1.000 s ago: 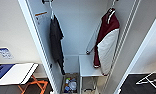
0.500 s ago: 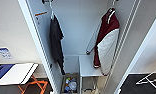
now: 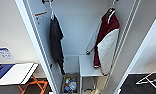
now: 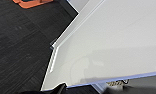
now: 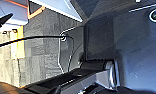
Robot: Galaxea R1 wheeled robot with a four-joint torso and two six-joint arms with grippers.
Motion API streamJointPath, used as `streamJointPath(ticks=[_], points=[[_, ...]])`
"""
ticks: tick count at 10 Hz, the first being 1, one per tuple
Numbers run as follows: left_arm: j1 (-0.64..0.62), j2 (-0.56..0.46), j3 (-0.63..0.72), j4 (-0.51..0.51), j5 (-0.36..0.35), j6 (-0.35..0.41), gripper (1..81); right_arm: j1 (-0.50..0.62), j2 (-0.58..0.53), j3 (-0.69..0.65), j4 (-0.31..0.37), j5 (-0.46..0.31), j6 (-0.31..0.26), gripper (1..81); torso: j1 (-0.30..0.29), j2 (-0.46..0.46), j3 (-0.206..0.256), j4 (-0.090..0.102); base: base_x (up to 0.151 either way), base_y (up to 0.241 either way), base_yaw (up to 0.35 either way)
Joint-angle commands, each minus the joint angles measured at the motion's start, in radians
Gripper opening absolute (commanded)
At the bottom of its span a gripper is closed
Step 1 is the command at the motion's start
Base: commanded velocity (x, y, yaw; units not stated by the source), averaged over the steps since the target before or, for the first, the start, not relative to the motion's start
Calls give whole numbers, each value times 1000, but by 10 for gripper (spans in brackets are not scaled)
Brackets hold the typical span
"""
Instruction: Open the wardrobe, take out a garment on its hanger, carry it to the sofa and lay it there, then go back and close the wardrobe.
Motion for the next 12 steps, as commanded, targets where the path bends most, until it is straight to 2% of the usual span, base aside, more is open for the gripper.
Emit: streamJointPath(ticks=[1, 3, 4, 5, 7, 9, 12], points=[[-38, -33, -8, -47, -19, -1, 811, 47, -14, 35, 10, -56, -3, 811, 0, 0, 0, 0, 0, 0, 0], [-4, -48, -7, -103, -19, -1, 811, 48, -19, 49, 8, -59, -3, 811, 0, 0, 0, 0, 0, 0, 0], [8, -53, -4, -105, -19, -1, 811, 48, -14, 46, 5, -59, -3, 811, 0, 0, 0, 0, 0, 0, 0], [19, -53, -1, -64, -21, 13, 811, 48, -10, 46, 4, -61, -3, 811, 0, 0, 0, 0, 0, 0, 0], [33, -53, 36, 215, -24, 22, 811, 48, -4, 35, 2, -61, -3, 811, 0, 0, 0, 0, 0, 0, 0], [31, -91, 138, 445, -22, 21, 811, 50, 2, 29, 2, -61, -3, 811, 0, 0, 0, 0, 0, 0, 0], [14, -153, 283, 657, -21, 19, 811, 50, 38, -14, -1, -64, -4, 811, 0, 0, 0, 0, 0, 0, 0]])
